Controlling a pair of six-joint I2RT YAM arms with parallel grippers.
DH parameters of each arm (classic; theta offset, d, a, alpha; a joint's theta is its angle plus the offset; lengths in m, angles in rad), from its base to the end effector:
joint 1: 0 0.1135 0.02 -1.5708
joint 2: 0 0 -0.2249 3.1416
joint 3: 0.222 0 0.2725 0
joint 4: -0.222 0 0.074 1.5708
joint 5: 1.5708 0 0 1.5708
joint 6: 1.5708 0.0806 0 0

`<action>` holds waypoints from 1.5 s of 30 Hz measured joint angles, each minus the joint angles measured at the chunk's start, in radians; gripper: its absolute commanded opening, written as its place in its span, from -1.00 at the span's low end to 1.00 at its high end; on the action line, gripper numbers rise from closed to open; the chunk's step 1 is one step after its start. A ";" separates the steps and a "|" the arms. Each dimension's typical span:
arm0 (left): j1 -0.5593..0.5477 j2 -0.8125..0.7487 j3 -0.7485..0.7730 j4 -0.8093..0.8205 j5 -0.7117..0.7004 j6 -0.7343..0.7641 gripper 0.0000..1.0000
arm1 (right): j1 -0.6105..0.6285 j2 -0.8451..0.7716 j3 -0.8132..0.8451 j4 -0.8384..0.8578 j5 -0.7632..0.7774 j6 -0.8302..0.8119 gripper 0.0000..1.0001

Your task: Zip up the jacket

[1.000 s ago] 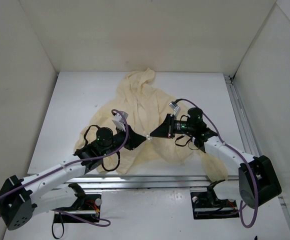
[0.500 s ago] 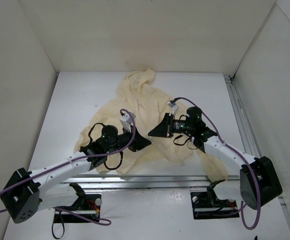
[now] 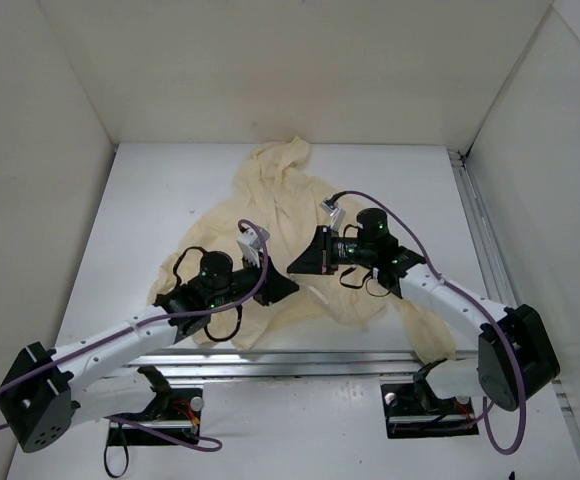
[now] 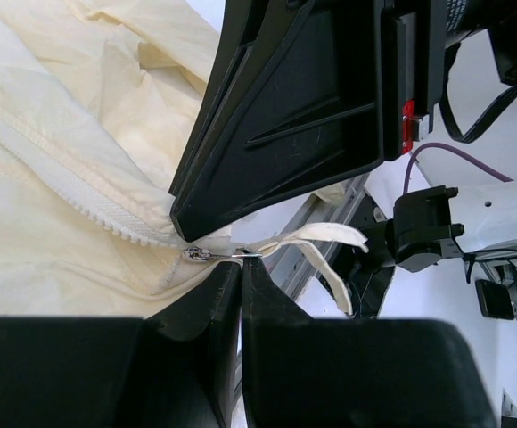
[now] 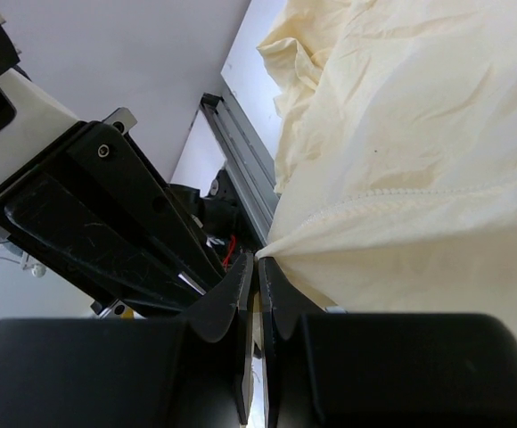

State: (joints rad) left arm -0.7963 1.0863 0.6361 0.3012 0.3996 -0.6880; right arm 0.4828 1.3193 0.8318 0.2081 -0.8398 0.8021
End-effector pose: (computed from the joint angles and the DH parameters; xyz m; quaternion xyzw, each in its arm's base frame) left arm 0.2065 -0.2559 0.2289 0.1695 0.7346 -0.5431 0.3697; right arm 0.2820 0.2156 0.2246 -0.1263 0.7590 0.5899 0.2449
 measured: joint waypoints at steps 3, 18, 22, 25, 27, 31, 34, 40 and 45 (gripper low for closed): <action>0.000 -0.012 0.000 -0.032 -0.008 0.005 -1.00 | 0.013 0.005 0.008 -0.023 0.016 -0.019 -1.00; 0.000 -0.174 0.006 -0.151 -0.123 -0.015 0.09 | 0.013 0.003 -0.009 0.018 0.054 -0.005 -1.00; 0.000 -0.204 0.006 -0.186 -0.153 -0.039 0.36 | 0.013 0.003 -0.028 0.054 0.059 0.015 -1.00; 0.000 -0.219 0.006 -0.216 -0.174 -0.058 0.46 | 0.012 0.002 -0.050 0.096 0.063 0.032 -1.00; 0.000 -0.229 0.006 -0.241 -0.190 -0.077 0.48 | 0.012 -0.002 -0.065 0.122 0.068 0.040 -1.00; 0.000 -0.249 0.006 -0.290 -0.227 -0.131 0.55 | 0.012 -0.016 -0.080 0.158 0.086 0.048 -1.00; 0.000 -0.268 0.006 -0.333 -0.264 -0.182 0.58 | 0.012 -0.035 -0.081 0.175 0.106 0.043 -1.00; 0.004 -0.271 0.001 -0.393 -0.305 -0.310 0.58 | 0.013 -0.084 -0.091 0.218 0.165 0.019 -1.00; 0.045 -0.278 -0.022 -0.391 -0.296 -0.422 0.59 | 0.013 -0.101 -0.097 0.241 0.196 -0.020 -1.00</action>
State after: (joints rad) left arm -0.7517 0.8085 0.6144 -0.0895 0.1036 -1.1099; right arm 0.4957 1.2182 0.7345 0.4492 -0.6437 0.7818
